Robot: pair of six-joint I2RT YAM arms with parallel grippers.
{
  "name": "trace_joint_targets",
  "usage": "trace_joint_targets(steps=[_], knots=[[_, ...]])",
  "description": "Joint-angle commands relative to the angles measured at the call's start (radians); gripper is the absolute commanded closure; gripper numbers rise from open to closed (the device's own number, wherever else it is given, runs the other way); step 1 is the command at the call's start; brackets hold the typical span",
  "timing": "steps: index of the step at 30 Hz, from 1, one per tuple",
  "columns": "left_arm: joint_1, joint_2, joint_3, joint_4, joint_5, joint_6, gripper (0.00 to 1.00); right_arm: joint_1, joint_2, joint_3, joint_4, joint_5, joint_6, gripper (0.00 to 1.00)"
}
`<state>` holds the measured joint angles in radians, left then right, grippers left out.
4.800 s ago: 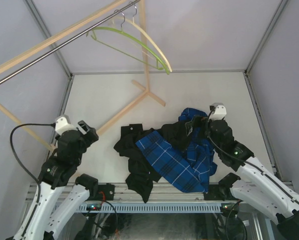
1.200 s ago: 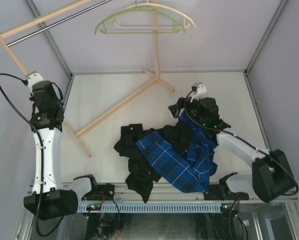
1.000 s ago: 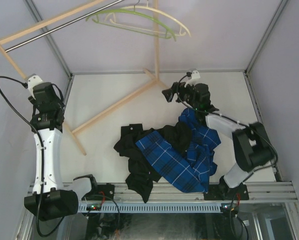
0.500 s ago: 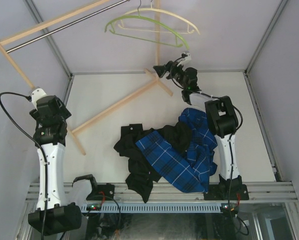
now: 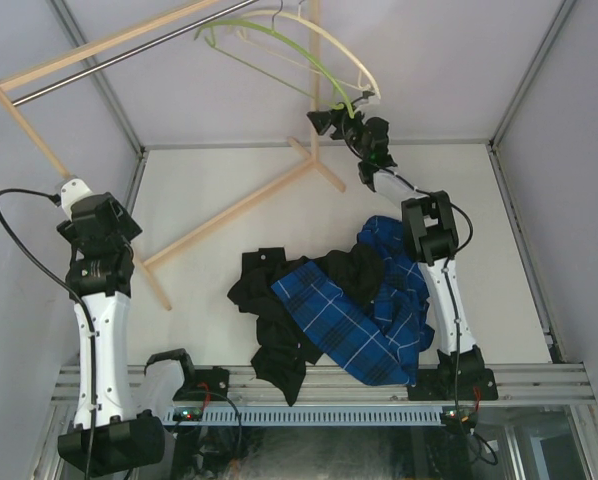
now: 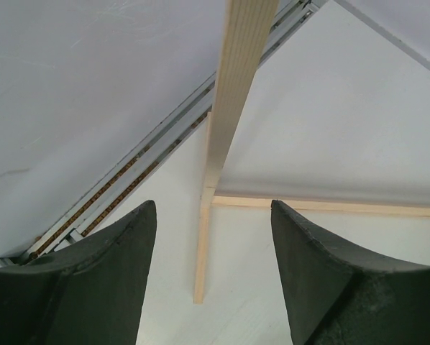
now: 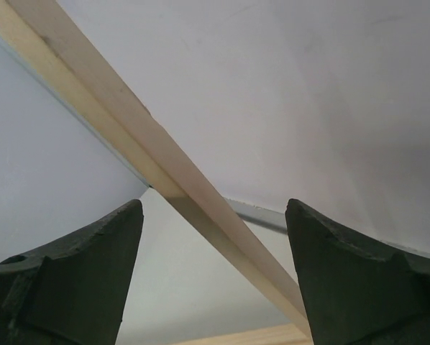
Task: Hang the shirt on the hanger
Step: Move the clothesline to the center of the board.
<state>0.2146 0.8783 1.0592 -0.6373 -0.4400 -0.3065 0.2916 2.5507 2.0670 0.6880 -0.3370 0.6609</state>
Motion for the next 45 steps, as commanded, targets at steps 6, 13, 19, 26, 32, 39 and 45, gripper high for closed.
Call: trace_joint_targets(steps=[6, 13, 19, 26, 32, 39, 45], knots=[[0.005, -0.014, -0.022, 0.039, 0.03, -0.016, 0.31, 0.036, 0.092, 0.215, -0.105, 0.046, -0.046, 0.45], [0.005, -0.013, -0.028, 0.043, 0.049, -0.017, 0.32, 0.037, 0.002, 0.103, -0.094, 0.07, -0.224, 0.68], [0.005, -0.01, -0.03, 0.045, 0.061, -0.016, 0.32, 0.027, -0.102, -0.025, -0.071, 0.105, -0.366, 0.85], [0.005, -0.004, -0.039, 0.062, 0.11, 0.001, 0.29, -0.01, -0.241, -0.286, 0.03, 0.199, -0.485, 0.9], [-0.014, 0.044, -0.029, 0.098, 0.257, 0.012, 0.16, -0.071, -0.376, -0.499, 0.107, 0.286, -0.533, 0.88], [-0.155, 0.263, 0.152, 0.078, 0.295, 0.004, 0.18, -0.163, -0.51, -0.706, 0.143, 0.348, -0.6, 0.87], [-0.277, 0.485, 0.375, 0.072, 0.267, 0.003, 0.18, -0.264, -0.608, -0.856, 0.178, 0.39, -0.594, 0.84]])
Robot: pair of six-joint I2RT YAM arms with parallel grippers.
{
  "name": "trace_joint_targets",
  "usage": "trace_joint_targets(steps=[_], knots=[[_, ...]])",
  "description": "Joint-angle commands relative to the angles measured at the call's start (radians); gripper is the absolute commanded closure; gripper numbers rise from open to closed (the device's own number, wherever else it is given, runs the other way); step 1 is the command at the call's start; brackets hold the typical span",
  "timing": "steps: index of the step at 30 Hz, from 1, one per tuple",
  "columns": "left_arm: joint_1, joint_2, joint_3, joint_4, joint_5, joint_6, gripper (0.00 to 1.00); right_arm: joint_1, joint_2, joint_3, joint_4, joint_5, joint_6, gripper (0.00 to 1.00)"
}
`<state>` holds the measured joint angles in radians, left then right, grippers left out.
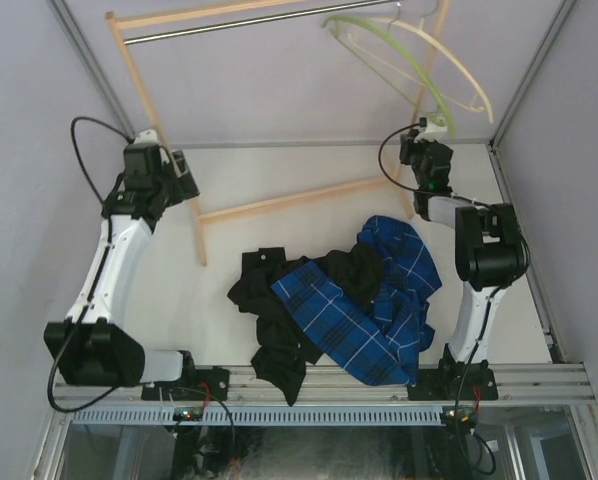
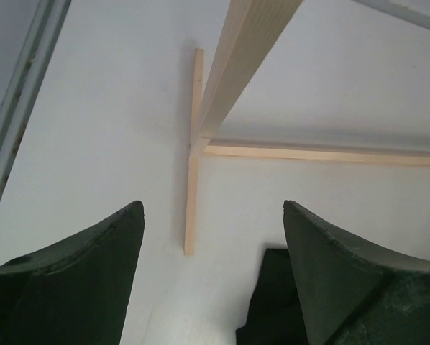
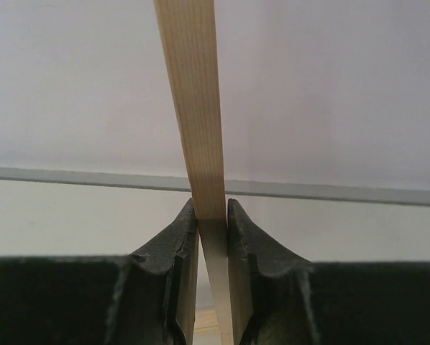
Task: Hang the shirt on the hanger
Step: Move the clothesline to the center of the board.
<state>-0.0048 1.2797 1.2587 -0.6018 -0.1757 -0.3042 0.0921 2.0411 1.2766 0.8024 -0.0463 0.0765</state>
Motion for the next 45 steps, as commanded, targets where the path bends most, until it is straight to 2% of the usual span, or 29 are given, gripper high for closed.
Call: trace_joint_targets(steps=[1, 10, 15, 19, 27, 32, 37, 40, 42, 45], knots=[[-0.067, 0.127, 0.22, 0.029, 0.005, 0.002, 0.18, -0.08, -0.114, -0.092, 0.07, 0.105, -0.008, 0.83], [-0.204, 0.461, 0.624, -0.031, 0.032, 0.045, 0.18, -0.249, -0.195, -0.224, 0.093, 0.111, 0.031, 0.81], [-0.245, 0.679, 0.957, -0.112, 0.088, 0.061, 0.18, -0.31, -0.214, -0.241, 0.091, 0.115, 0.046, 0.76], [-0.274, 0.813, 1.144, -0.149, 0.112, 0.088, 0.17, -0.343, -0.204, -0.233, 0.091, 0.104, 0.058, 0.72], [-0.28, 0.877, 1.155, -0.052, 0.167, 0.07, 0.13, -0.375, -0.216, -0.234, 0.048, 0.098, 0.087, 0.67], [-0.298, 0.912, 1.19, -0.017, 0.205, 0.057, 0.12, -0.416, -0.249, -0.233, -0.011, 0.149, 0.126, 0.64], [-0.317, 0.893, 1.166, -0.004, 0.237, 0.059, 0.11, -0.452, -0.26, -0.233, -0.058, 0.164, 0.145, 0.63], [-0.317, 0.854, 1.123, -0.001, 0.243, 0.056, 0.1, -0.459, -0.264, -0.234, -0.07, 0.101, 0.146, 0.5], [-0.317, 0.805, 1.083, 0.0, 0.229, 0.054, 0.1, -0.457, -0.269, -0.235, -0.069, 0.052, 0.153, 0.35], [-0.315, 0.72, 0.998, 0.002, 0.179, 0.051, 0.1, -0.457, -0.291, -0.243, -0.062, -0.009, 0.185, 0.2]])
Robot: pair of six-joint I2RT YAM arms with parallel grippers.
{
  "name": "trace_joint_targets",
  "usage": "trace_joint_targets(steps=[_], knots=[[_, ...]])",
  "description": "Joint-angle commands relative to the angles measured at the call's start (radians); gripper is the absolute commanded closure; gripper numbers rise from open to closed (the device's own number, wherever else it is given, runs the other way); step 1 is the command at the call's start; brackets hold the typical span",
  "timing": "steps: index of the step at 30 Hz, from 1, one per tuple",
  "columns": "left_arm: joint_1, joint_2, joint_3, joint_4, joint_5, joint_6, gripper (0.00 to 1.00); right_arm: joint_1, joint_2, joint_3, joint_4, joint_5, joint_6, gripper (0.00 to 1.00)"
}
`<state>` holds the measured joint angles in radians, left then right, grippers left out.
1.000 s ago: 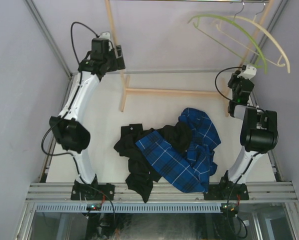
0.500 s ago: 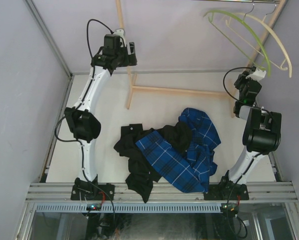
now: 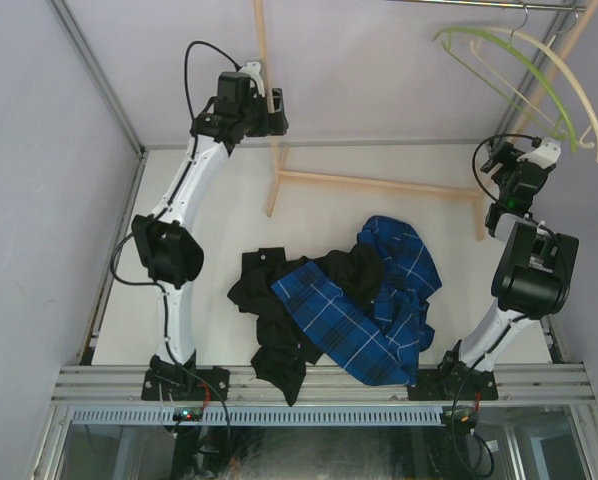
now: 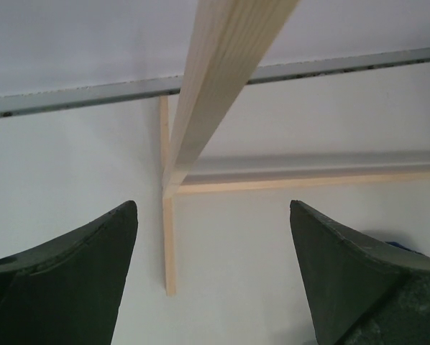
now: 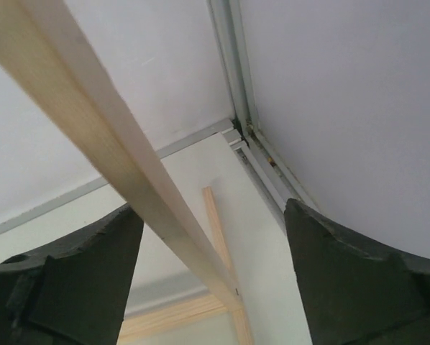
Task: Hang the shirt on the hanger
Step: Move the clothesline to the center of the board.
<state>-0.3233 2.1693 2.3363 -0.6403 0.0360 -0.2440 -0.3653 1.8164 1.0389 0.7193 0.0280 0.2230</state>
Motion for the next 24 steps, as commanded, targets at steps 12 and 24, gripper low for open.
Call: trace_joint_targets(steps=[12, 24], knots=[[0.012, -0.596, -0.59, 0.158, -0.103, -0.071, 0.07, 0.04, -0.231, -0.172, 0.058, -0.098, 0.101, 0.0], [0.019, -0.896, -0.885, 0.058, -0.22, -0.08, 0.06, 0.043, -0.559, -0.447, -0.104, 0.051, 0.212, 0.0]])
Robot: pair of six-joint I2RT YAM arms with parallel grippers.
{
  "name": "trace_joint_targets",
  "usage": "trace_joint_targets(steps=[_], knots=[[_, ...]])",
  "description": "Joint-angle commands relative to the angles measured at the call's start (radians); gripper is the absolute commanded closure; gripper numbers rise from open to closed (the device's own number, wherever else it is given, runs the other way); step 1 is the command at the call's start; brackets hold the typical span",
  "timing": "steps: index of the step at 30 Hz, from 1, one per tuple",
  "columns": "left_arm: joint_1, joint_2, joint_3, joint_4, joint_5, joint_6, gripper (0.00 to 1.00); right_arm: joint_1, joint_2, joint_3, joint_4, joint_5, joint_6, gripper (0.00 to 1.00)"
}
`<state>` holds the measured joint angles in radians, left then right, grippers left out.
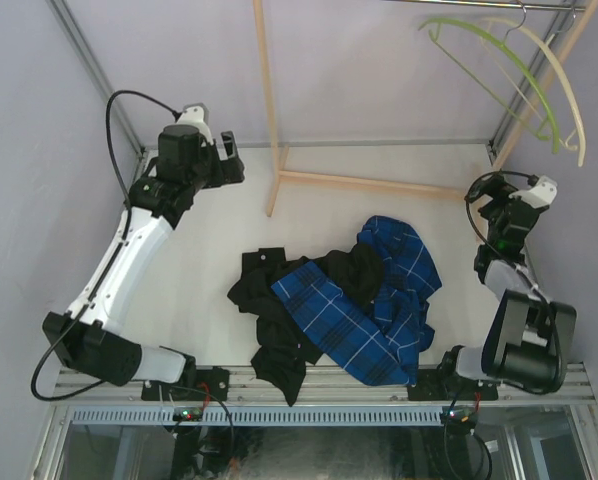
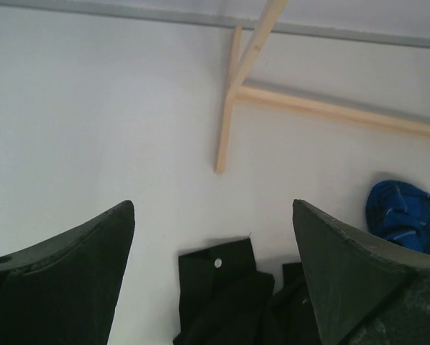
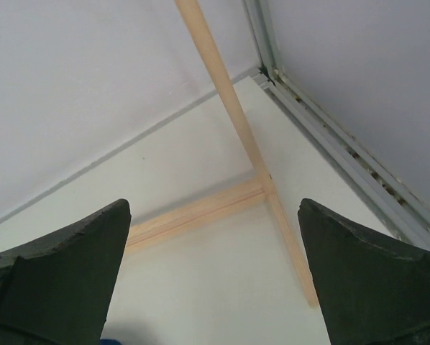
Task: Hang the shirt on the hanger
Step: Move the clothesline to the center of the board, then pick up the shirt from the center of the board.
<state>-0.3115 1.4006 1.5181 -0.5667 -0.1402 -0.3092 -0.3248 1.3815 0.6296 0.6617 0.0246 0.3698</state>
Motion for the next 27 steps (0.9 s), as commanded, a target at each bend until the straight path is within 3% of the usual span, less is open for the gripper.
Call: trace_joint_targets(steps=[1, 4, 7, 11, 16, 22, 27], knots=[[0.012, -0.157, -0.097, -0.017, -0.043, -0.016, 0.05, 0.005, -0.161, -0.052, -0.088, 0.062, 0.089, 0.0], [0.04, -0.257, -0.186, -0.022, -0.029, -0.027, 0.0, 0.012, -0.259, -0.058, -0.288, 0.091, 0.178, 0.0], [0.126, -0.335, -0.268, -0.023, 0.073, -0.062, 0.0, 0.009, -0.35, -0.053, -0.531, 0.063, 0.278, 0.0], [0.259, -0.43, -0.406, -0.004, 0.225, -0.112, 0.0, 0.025, -0.457, -0.023, -0.826, -0.067, 0.262, 0.0], [0.266, -0.51, -0.509, 0.008, 0.252, -0.126, 0.0, 0.124, -0.605, -0.018, -1.117, -0.077, 0.253, 0.0], [0.247, -0.549, -0.556, -0.047, 0.161, -0.084, 0.03, 0.443, -0.723, -0.001, -1.432, 0.101, 0.316, 0.03], [0.13, -0.589, -0.608, -0.05, 0.079, -0.11, 0.03, 0.9, -0.729, 0.03, -1.567, 0.273, 0.602, 0.07]])
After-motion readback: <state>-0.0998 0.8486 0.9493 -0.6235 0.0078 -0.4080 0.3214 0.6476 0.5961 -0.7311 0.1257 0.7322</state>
